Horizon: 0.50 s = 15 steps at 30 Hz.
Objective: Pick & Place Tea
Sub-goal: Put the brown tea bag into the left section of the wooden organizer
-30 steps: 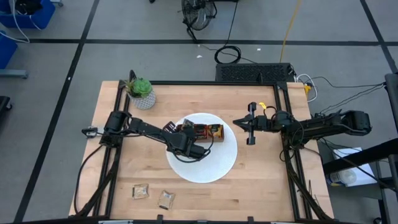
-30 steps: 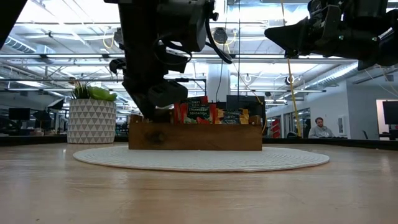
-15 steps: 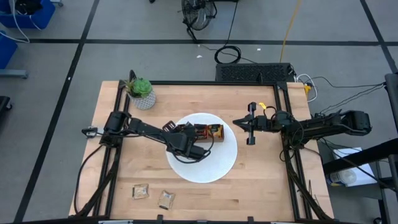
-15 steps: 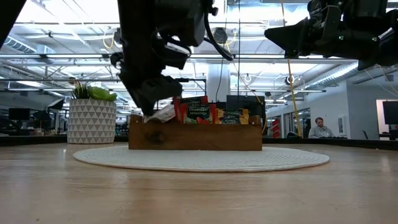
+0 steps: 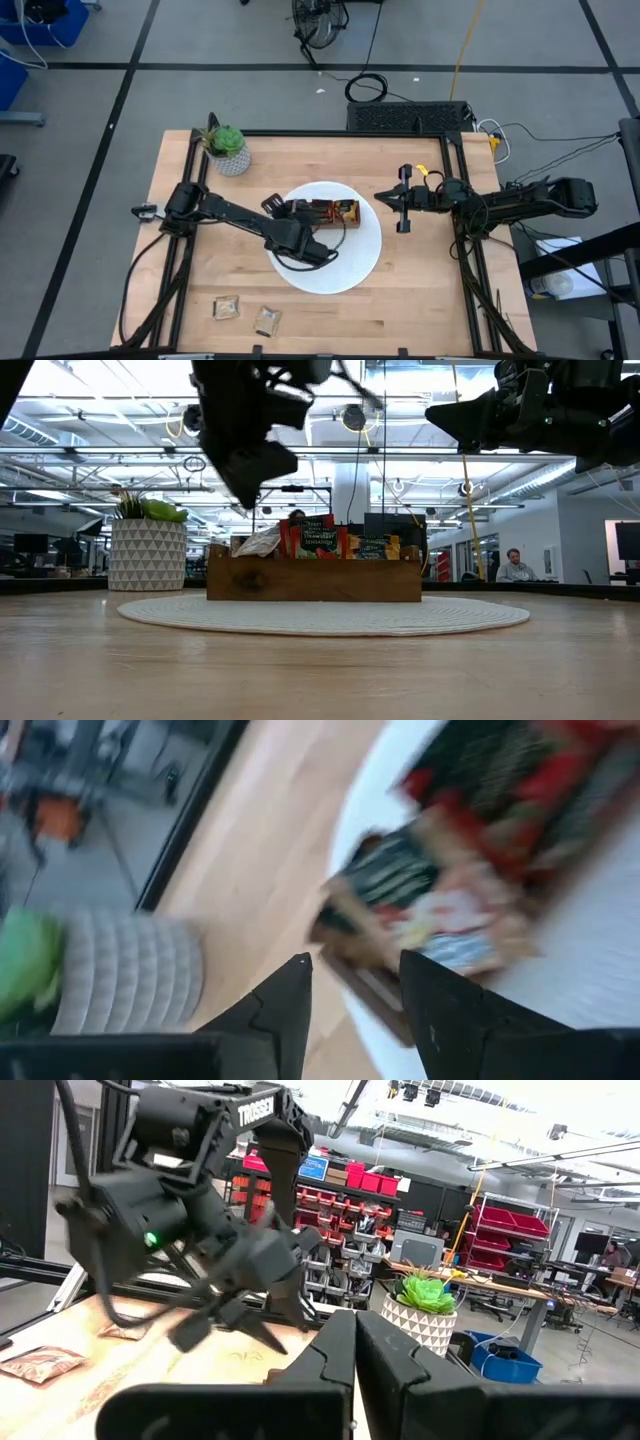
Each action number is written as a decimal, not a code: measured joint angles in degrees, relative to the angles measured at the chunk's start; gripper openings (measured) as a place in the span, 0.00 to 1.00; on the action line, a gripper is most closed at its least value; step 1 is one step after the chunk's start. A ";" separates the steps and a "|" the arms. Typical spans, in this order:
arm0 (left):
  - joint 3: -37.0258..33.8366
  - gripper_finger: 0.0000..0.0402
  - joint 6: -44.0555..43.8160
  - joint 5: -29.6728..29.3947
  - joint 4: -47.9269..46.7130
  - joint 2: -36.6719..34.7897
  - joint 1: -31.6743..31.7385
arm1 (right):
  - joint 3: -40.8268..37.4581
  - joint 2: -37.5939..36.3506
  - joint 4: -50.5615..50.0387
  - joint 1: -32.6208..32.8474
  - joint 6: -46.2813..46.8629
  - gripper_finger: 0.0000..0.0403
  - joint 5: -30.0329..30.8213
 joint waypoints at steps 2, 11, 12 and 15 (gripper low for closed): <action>1.00 0.39 6.28 0.05 3.76 0.00 -0.82 | 0.00 0.00 0.00 0.00 0.00 0.00 0.00; 0.20 0.25 23.99 3.44 14.40 -0.09 -4.02 | 0.00 -0.57 -4.33 0.02 -0.02 0.00 -0.28; -0.24 0.20 22.91 2.75 12.95 -0.15 -4.06 | 0.00 -1.11 -5.57 0.02 -0.10 0.00 -0.28; -2.69 0.04 23.40 1.86 12.69 -1.18 -4.51 | 0.00 -3.50 -8.34 0.02 -0.63 0.00 -0.26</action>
